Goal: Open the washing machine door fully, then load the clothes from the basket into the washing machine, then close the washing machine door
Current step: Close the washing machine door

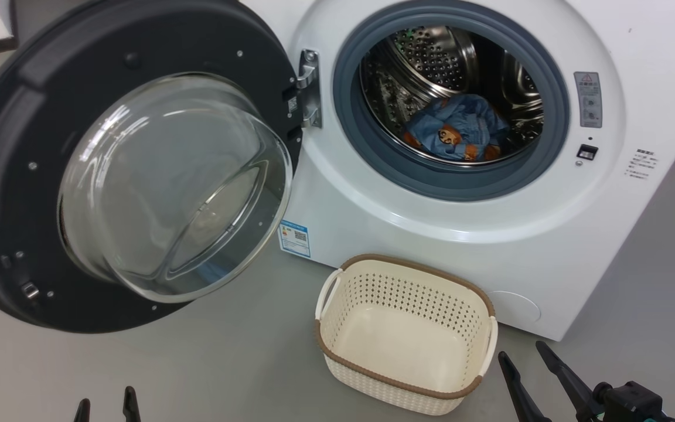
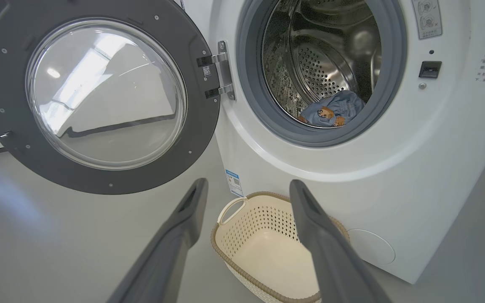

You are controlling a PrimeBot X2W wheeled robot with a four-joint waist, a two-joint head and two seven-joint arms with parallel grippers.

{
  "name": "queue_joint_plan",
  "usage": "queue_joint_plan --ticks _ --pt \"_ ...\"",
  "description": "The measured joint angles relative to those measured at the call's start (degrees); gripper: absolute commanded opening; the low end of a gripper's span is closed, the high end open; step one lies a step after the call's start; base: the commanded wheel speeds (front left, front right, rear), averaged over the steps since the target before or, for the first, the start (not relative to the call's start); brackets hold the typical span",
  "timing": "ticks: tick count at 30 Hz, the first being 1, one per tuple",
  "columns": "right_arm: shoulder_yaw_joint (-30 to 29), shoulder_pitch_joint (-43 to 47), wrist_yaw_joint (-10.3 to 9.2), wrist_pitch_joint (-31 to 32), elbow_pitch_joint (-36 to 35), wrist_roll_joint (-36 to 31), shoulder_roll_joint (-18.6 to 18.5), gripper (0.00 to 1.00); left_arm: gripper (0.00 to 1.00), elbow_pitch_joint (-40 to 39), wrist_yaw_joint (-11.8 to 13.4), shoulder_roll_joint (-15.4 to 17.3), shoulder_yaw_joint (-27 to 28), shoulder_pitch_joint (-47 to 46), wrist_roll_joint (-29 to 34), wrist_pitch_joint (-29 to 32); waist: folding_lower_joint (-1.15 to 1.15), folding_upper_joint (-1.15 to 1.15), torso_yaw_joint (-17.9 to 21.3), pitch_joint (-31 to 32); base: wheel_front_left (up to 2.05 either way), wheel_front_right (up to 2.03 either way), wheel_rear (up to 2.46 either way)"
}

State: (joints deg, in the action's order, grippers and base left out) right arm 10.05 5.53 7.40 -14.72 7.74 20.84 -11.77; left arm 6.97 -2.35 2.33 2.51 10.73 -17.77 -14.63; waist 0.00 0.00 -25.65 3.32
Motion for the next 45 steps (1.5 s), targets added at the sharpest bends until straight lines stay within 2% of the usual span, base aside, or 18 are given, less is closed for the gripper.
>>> queue_joint_plan --ticks 5,14,15,16,18,26,34,38,42,45 --pt "0.33 -0.03 0.00 0.00 0.01 0.00 0.04 1.00 1.00 -0.09 0.01 0.00 0.19 0.05 0.00 0.00 0.00 0.00 -1.51 -0.01 0.00 0.00 0.00" --pt "0.58 -1.36 0.00 0.00 0.24 0.00 -0.04 1.00 1.00 -0.53 0.27 0.00 0.37 0.10 -0.10 0.00 0.00 0.00 -2.02 -0.56 0.00 0.00 0.00" --pt "0.59 -1.36 0.00 0.00 0.24 0.00 -0.04 1.00 0.86 -0.53 0.42 0.00 0.49 0.12 -0.22 0.00 0.00 0.00 -2.02 -0.56 0.00 0.00 0.00" --pt "0.62 -1.36 0.00 0.00 0.24 0.00 -0.04 1.00 0.49 -0.53 0.42 0.00 0.71 0.15 -0.33 0.00 0.00 0.00 -2.02 -0.56 0.00 0.00 0.00" --pt "0.64 -1.36 0.00 0.00 0.24 0.00 -0.04 1.00 0.00 -0.48 0.43 0.00 1.65 0.20 -1.27 0.00 0.00 0.00 -1.99 -0.52 0.00 0.00 0.00" --pt "0.49 -1.32 0.00 0.00 0.22 0.00 0.15 1.00 0.00 0.38 -0.03 -0.04 9.03 0.17 -6.28 0.00 0.00 0.00 -1.64 -0.44 0.00 0.00 0.00" --pt "0.35 -1.27 0.00 0.00 0.20 0.00 0.41 1.00 0.00 3.88 -2.97 0.11 23.63 -3.15 -15.60 -0.01 0.00 0.00 -0.77 -0.80 0.00 0.00 0.00" --pt "0.23 -1.25 0.00 0.00 0.18 -0.02 0.45 1.00 0.00 6.84 -3.47 3.65 28.87 -7.79 -21.19 0.82 0.00 0.00 -0.43 -1.05 0.00 0.00 0.00" --pt "0.05 -1.24 0.00 0.00 0.15 -0.09 0.64 1.00 0.00 10.29 -3.34 8.72 33.33 -12.91 -28.11 6.64 0.00 0.00 -0.21 -1.35 0.00 0.00 0.00" --pt "0.12 -1.26 0.00 0.00 0.15 -0.09 0.68 1.00 0.00 13.49 -1.32 12.92 37.07 -17.35 -33.01 11.11 0.00 0.00 0.04 -1.57 0.00 0.00 0.00"
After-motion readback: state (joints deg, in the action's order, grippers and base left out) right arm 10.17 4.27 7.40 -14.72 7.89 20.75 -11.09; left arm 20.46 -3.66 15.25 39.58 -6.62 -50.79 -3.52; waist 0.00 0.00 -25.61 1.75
